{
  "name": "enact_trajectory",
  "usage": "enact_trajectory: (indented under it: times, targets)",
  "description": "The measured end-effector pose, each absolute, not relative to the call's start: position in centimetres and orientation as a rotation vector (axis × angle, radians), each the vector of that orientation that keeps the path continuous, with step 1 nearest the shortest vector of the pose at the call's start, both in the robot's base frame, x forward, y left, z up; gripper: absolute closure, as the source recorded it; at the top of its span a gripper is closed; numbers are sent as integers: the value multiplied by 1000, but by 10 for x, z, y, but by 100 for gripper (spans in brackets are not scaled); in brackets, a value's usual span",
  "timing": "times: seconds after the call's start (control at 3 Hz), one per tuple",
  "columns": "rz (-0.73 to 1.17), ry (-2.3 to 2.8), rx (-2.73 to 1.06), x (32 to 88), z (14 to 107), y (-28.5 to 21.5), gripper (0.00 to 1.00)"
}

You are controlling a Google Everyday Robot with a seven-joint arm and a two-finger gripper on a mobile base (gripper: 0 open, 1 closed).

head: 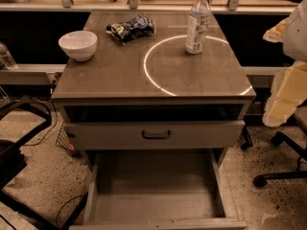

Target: Move blue plastic bottle near white bowl

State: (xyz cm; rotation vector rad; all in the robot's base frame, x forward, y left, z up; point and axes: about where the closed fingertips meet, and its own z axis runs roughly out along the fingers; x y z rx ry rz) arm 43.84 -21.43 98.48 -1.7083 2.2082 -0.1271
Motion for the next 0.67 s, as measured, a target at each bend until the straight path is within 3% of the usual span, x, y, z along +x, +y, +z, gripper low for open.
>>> enact_trajectory:
  times: [0.67]
  targets:
    - [-64,2194,-1602,450,983,-223,0]
